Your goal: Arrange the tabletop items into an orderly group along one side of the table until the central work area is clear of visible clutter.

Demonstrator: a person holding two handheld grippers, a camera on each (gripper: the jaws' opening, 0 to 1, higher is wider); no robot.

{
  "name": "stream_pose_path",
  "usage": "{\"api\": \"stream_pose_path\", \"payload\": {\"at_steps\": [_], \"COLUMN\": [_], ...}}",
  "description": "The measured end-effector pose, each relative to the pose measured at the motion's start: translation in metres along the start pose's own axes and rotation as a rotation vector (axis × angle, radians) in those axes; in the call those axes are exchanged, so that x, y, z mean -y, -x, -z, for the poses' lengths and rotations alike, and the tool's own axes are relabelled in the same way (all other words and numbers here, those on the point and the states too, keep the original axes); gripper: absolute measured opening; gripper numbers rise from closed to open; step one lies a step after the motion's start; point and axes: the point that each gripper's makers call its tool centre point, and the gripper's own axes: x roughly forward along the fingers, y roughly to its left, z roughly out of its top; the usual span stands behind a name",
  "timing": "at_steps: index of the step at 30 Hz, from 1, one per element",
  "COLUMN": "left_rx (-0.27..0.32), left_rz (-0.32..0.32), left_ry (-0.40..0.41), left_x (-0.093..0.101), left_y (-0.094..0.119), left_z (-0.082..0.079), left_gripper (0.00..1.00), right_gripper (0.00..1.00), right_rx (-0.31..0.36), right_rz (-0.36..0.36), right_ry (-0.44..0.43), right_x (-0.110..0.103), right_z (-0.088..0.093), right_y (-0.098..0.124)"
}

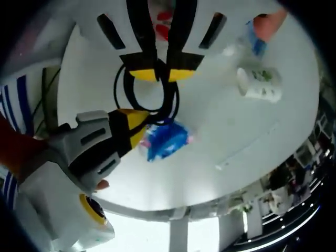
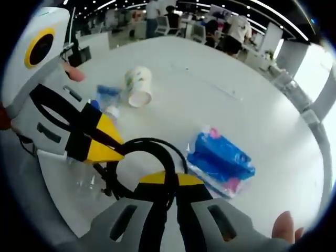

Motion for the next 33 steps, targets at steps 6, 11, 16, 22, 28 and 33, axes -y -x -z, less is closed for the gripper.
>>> {"api": "stream_pose_path", "payload": {"at_steps": [6, 11, 16, 22, 28, 33], "left_rx": [-0.059, -0.110, -0.142, -0.185, -0.208, -0.225], "left_rz": [0.011, 0.019, 0.021, 0.002, -0.003, -0.015], "left_ry": [0.009, 0.048, 0.052, 0.047, 0.048, 0.031], "left_x": [0.002, 0.001, -0.002, -0.008, -0.012, -0.014], "left_y": [0.001, 0.000, -0.002, -0.008, -0.014, -0.016], "left_z": [0.011, 0.021, 0.028, 0.035, 0.041, 0.043], "left_gripper": [0.02, 0.02, 0.03, 0.03, 0.03, 0.03], "right_gripper": [0.05, 0.05, 0.05, 0.05, 0.05, 0.05], "right_rx": [-0.036, -0.052, -0.060, -0.066, -0.073, -0.075], "right_rz": [-0.036, -0.064, -0.075, -0.088, -0.091, -0.096], "right_ry": [0.014, 0.016, 0.016, -0.003, -0.008, -0.017], "right_x": [-0.010, -0.019, -0.021, -0.023, -0.024, -0.024], "right_z": [0.005, 0.007, 0.007, 0.008, 0.009, 0.011], "right_y": [-0.007, -0.012, -0.019, -0.024, -0.031, -0.036]}}
